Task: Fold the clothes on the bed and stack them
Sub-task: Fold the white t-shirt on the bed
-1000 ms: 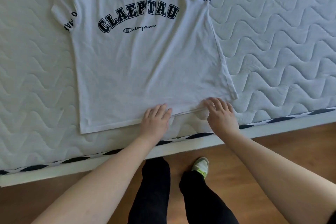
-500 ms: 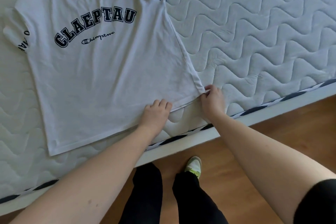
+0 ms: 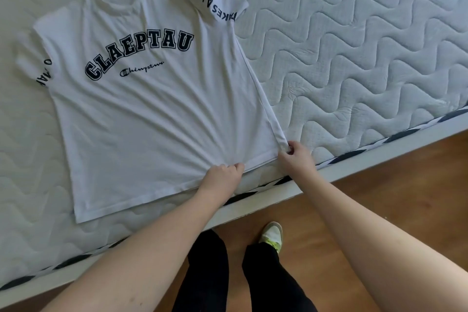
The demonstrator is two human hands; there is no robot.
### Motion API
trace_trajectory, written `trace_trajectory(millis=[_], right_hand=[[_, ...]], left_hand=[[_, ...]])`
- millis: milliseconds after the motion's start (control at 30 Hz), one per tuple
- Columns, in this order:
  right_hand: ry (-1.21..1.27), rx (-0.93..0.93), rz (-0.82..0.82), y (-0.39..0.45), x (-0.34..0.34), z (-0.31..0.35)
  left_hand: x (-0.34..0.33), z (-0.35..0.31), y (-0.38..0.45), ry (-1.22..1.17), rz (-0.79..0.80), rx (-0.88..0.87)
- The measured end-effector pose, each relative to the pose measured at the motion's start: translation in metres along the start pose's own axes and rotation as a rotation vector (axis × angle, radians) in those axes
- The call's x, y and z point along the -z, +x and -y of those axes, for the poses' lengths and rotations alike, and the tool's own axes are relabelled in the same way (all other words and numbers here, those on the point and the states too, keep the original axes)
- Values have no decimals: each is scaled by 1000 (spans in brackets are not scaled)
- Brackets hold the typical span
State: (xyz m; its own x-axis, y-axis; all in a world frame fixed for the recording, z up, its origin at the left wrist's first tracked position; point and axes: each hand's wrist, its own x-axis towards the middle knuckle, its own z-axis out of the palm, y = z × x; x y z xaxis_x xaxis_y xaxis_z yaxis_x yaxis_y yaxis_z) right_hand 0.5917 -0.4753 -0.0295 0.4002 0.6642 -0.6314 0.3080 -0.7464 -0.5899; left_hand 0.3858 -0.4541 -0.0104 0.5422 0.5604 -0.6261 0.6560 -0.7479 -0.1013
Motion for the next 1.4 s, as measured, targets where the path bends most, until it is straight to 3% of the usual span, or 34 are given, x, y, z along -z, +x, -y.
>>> trace_trajectory(millis=[300,500,900,1133,1400], right_hand=[[-11,-126,-196,-1,1,-3],[-164,-147,-91,-22,10,-3],[-254,-23,-54,-31,-2,100],[-39,35,-80,24,-27,152],[128,28,-42,121,-4,209]], left_hand=[[-4,5,1,-44,-75,9],[8,32,-12,-194,-61,-18],[58,165,-34,-269,-267,77],[66,201,13,-285,-291,127],[102,230,97,-332,-246,188]])
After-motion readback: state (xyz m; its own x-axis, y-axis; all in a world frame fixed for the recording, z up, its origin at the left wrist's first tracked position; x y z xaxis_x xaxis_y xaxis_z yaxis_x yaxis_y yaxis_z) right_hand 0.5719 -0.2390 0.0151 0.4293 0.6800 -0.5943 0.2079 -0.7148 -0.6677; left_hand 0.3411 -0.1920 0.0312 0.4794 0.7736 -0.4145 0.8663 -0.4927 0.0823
